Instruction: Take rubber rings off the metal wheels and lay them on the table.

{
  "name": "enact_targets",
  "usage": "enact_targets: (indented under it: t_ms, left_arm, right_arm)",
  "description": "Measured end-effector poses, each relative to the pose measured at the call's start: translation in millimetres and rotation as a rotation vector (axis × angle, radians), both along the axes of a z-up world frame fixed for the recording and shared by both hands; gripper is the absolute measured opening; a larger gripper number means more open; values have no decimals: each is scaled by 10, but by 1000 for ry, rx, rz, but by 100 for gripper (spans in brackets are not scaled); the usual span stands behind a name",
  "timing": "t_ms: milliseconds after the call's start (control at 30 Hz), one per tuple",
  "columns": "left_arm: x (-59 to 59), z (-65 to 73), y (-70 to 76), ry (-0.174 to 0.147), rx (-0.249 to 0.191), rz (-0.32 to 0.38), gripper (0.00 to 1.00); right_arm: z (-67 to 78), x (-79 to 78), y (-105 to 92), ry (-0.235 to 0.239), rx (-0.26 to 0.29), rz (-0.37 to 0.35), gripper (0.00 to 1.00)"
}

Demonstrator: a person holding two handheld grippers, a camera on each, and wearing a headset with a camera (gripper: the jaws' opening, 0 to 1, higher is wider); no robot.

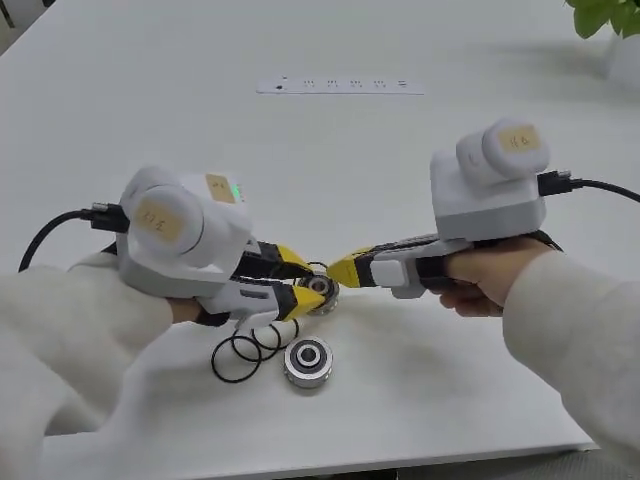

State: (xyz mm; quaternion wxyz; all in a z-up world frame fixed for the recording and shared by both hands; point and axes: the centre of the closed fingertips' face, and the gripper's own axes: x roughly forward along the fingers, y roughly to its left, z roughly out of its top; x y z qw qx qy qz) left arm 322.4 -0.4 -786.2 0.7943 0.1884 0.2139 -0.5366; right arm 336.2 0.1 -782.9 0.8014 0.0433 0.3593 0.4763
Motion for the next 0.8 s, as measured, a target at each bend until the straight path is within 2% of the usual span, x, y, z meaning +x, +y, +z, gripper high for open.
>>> enact_targets:
  t_ms: [133,200,367,433,467,500,700,800]
  left_arm:
    - [-25,98,37,-20,-7,-8,28]
    - [-44,132,56,-22,-10,-13,29]
    - [-76,249,125,-49,-4,-21,32]
    - [-98,281,143,-36,-12,-23,36]
    - [-103,299,153,-39,-13,-22,37]
    - [-101,333,171,-56,-11,-20,39]
    - [-78,502,317,-95,-40,38,51]
    - [-85,527,392,-98,-43,58,55]
  right_arm:
    - [14,14,-11,1,6,-9,0]
    - [25,23,-17,1,11,-14,0]
    - [56,32,-21,-2,19,-21,0]
    - [92,43,-18,-16,25,-23,0]
    - [112,46,-14,-18,31,-23,0]
    - [125,49,-11,-20,35,-24,0]
    - [176,58,5,-28,51,-23,0]
    - [201,58,16,-31,58,-23,0]
